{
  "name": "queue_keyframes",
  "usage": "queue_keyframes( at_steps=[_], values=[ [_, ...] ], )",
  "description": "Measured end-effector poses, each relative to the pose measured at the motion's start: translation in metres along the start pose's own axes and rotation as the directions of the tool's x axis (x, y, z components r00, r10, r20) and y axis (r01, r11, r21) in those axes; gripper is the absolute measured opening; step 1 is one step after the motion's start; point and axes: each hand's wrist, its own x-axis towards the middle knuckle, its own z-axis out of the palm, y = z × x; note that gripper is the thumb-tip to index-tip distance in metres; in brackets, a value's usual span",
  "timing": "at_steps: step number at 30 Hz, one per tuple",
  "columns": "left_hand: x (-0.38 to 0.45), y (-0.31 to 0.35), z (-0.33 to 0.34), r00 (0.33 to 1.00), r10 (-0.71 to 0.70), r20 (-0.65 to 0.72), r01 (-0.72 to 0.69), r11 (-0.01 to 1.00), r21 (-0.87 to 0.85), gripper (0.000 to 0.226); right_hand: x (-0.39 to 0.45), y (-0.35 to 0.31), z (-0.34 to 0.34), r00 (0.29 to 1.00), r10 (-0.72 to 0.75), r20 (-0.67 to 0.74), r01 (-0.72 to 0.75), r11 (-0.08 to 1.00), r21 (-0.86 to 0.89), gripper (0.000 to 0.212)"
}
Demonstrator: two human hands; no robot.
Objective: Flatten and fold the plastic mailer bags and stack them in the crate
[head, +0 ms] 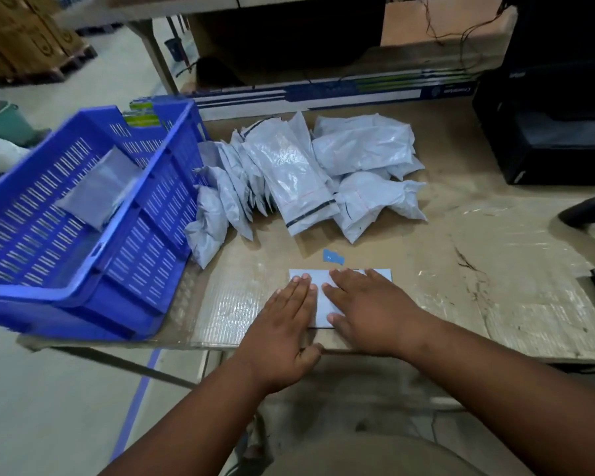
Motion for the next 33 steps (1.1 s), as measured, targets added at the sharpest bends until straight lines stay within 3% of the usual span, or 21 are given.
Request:
queue_keyframes(
  at_steps=[3, 6, 9, 13, 17, 21, 26, 28, 30, 33],
  values=[
    [0.014, 0.004, -0.014, 0.994, -0.069, -0.083, 0.065, 0.997, -0.045, 0.07, 0.01, -0.001, 0.001, 0.984, 0.066, -0.166, -0.055, 0.996, 0.067, 0.057],
    [0.043, 0.014, -0.017, 0.984, -0.051, -0.171, 0.034, 0.994, -0.102, 0.058, 0.013, -0.01, 0.017, 0.986, 0.115, -0.123, -0.105, 0.991, 0.087, 0.075],
    [0.062, 0.03, 0.001, 0.996, 0.038, -0.08, -0.046, 0.993, -0.107, 0.068, 0.008, -0.014, 0.03, 0.994, 0.082, -0.067, -0.074, 0.991, 0.115, 0.096],
    [0.061, 0.025, 0.012, 0.997, 0.043, -0.063, -0.047, 0.997, -0.055, 0.071, 0.005, -0.003, 0.036, 0.992, 0.072, -0.105, -0.06, 0.992, 0.108, 0.098],
    [0.05, 0.003, 0.011, 0.998, -0.055, -0.015, 0.056, 0.995, 0.08, 0.072, -0.007, 0.012, 0.044, 0.982, 0.128, -0.137, -0.118, 0.99, 0.078, 0.096],
    [0.036, -0.013, 0.005, 0.985, -0.156, 0.067, 0.144, 0.977, 0.154, 0.075, -0.037, 0.048, 0.037, 0.975, 0.224, -0.015, -0.224, 0.975, 0.018, 0.108],
    [0.028, -0.029, -0.015, 0.949, -0.264, 0.174, 0.228, 0.953, 0.201, 0.084, -0.046, 0.066, 0.02, 0.958, 0.278, 0.072, -0.281, 0.959, 0.031, 0.09],
    [0.037, -0.016, -0.024, 0.965, -0.226, 0.133, 0.2, 0.963, 0.183, 0.082, -0.035, 0.056, 0.008, 0.965, 0.262, -0.013, -0.26, 0.961, 0.091, 0.083],
    [0.051, 0.006, -0.022, 0.994, -0.072, 0.081, 0.062, 0.991, 0.12, 0.074, -0.015, 0.036, 0.002, 0.98, 0.163, -0.111, -0.147, 0.979, 0.142, 0.079],
    [0.059, 0.021, 0.0, 0.997, 0.065, 0.039, -0.067, 0.996, 0.058, 0.067, 0.006, 0.013, 0.017, 0.995, 0.001, -0.098, 0.016, 0.984, 0.179, 0.072]
  ],
)
